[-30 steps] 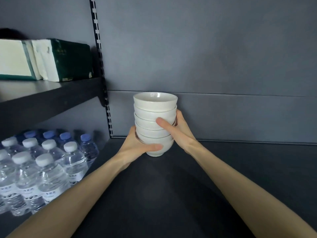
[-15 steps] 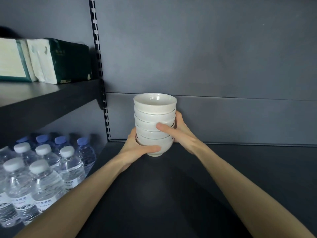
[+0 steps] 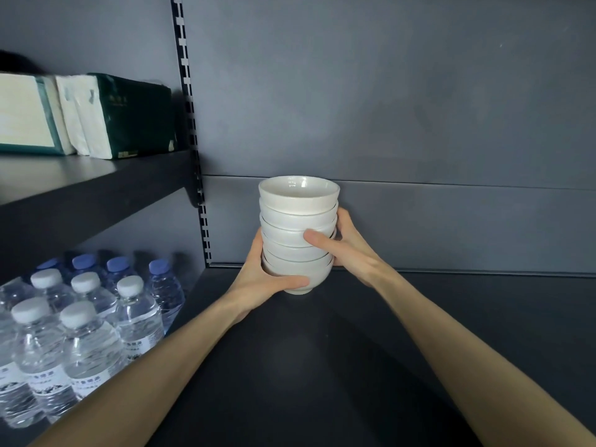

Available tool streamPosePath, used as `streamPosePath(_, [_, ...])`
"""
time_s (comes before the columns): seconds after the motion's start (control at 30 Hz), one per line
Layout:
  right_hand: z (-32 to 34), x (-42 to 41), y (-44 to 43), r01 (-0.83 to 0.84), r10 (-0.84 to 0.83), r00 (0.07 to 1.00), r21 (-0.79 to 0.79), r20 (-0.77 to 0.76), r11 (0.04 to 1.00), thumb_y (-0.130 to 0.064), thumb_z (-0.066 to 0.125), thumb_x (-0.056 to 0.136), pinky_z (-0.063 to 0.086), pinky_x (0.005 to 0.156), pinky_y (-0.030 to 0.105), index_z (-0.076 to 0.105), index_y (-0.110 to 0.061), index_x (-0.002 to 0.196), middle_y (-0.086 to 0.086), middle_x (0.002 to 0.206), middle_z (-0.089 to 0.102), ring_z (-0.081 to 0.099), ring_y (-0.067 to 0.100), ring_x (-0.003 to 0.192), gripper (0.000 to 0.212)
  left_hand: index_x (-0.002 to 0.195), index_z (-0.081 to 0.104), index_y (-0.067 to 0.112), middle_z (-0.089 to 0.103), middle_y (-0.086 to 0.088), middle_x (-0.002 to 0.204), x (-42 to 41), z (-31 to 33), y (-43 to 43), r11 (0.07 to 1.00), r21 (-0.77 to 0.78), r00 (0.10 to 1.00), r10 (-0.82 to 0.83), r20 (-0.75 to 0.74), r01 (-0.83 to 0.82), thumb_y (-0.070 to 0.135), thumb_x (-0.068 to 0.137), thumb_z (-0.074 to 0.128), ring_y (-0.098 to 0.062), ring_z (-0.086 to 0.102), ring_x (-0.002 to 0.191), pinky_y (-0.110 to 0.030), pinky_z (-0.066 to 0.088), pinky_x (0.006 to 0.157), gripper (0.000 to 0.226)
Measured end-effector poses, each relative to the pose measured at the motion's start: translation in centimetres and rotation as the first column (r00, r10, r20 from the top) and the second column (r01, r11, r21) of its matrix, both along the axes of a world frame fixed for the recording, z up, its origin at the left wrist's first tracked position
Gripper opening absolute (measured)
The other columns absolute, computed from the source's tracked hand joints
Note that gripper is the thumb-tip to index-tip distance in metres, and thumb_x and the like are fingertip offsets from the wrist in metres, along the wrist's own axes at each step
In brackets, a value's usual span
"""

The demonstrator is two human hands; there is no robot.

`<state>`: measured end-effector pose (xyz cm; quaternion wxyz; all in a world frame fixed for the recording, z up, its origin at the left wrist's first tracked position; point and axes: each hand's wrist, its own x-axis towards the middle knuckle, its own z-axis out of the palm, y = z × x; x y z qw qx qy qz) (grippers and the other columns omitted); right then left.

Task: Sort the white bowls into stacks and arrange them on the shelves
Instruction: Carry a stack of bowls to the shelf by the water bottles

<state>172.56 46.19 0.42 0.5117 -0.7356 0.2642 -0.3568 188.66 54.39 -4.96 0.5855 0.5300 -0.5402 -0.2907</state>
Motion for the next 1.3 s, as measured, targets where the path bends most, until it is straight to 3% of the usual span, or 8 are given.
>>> streamPosePath(0.2, [0.02, -0.14, 0.01, 0.002, -0.002, 1.0, 0.001, -0.013, 1.0, -0.033, 0.072, 0.082, 0.048, 0.101, 0.039, 0.022, -0.024, 0.146, -0.01, 0.136, 0.049, 0.052, 0.006, 0.12, 0.081, 0.138, 0.033, 0.033, 0.055, 0.02, 0.124, -0.07, -0.11, -0.1, 1.0, 0.009, 0.999, 0.011, 0.034, -0.012, -0.001, 0.066, 0.084, 0.019, 0.055, 0.101, -0.004, 0.047, 0.073, 0.094])
streamPosePath(0.37, [-0.25, -0.09, 0.01, 0.007, -0.007, 1.0, 0.005, -0.01, 1.0, -0.04, 0.074, 0.079, 0.046, 0.104, 0.043, 0.022, -0.027, 0.147, -0.015, 0.135, 0.049, 0.051, 0.006, 0.121, 0.086, 0.106, 0.044, 0.04, 0.057, 0.018, 0.113, -0.14, -0.22, -0.16, 0.997, 0.07, 0.998, 0.04, 0.041, -0.043, 0.005, 0.066, 0.085, 0.009, 0.056, 0.1, -0.003, 0.047, 0.068, 0.067])
streamPosePath(0.47, [-0.35, -0.11, -0.09, 0.01, -0.01, 1.0, 0.002, -0.016, 1.0, -0.047, 0.075, 0.072, 0.046, 0.103, 0.044, 0.024, -0.03, 0.146, -0.016, 0.135, 0.049, 0.051, 0.007, 0.122, 0.091, 0.118, 0.042, 0.038, 0.055, 0.012, 0.124, 0.08, -0.43, -0.15, 0.995, 0.097, 0.999, 0.035, 0.005, -0.035, 0.018, 0.063, 0.09, 0.004, 0.054, 0.108, -0.01, 0.049, 0.075, 0.076])
streamPosePath(0.57, [-0.41, -0.14, -0.16, 0.014, -0.014, 1.0, 0.001, -0.012, 1.0, -0.049, 0.074, 0.07, 0.047, 0.102, 0.045, 0.025, -0.03, 0.146, -0.014, 0.136, 0.049, 0.051, 0.006, 0.122, 0.093, 0.134, 0.035, 0.035, 0.049, 0.01, 0.135, 0.38, -0.62, -0.16, 0.99, 0.135, 0.999, 0.037, -0.001, -0.037, 0.042, 0.048, 0.089, -0.004, 0.051, 0.12, -0.023, 0.046, 0.094, 0.101])
streamPosePath(0.77, [-0.39, -0.19, -0.24, 0.034, -0.034, 0.999, -0.006, -0.025, 0.999, -0.056, 0.075, 0.064, 0.048, 0.101, 0.045, 0.028, -0.03, 0.144, -0.014, 0.135, 0.05, 0.052, 0.007, 0.121, 0.096, 0.14, 0.033, 0.034, 0.047, 0.01, 0.138, 0.51, -0.72, -0.3, 0.987, 0.152, 0.999, 0.04, 0.013, -0.042, 0.048, 0.045, 0.088, -0.007, 0.05, 0.124, -0.035, 0.044, 0.105, 0.11])
streamPosePath(1.13, [-0.62, -0.17, -0.41, 0.039, -0.038, 0.999, 0.008, -0.022, 0.999, -0.063, 0.075, 0.059, 0.048, 0.1, 0.046, 0.031, -0.034, 0.143, -0.017, 0.133, 0.052, 0.053, 0.008, 0.121, 0.099, 0.143, 0.031, 0.028, 0.051, 0.014, 0.135, 0.03, -0.33, 0.2, 0.993, 0.116, 0.999, 0.017, -0.049, -0.011, 0.048, 0.05, 0.083, 0.001, 0.051, 0.119, -0.015, 0.044, 0.087, 0.109])
streamPosePath(1.3, [-0.69, -0.25, -0.61, 0.056, -0.056, 0.998, -0.001, -0.038, 0.998, -0.066, 0.074, 0.058, 0.048, 0.1, 0.047, 0.032, -0.033, 0.142, -0.013, 0.132, 0.053, 0.053, 0.011, 0.121, 0.099, 0.14, 0.034, 0.024, 0.053, 0.014, 0.128, -0.21, -0.14, 0.35, 0.992, 0.118, 0.998, 0.054, -0.044, -0.048, 0.041, 0.056, 0.084, 0.004, 0.052, 0.113, -0.014, 0.046, 0.081, 0.099])
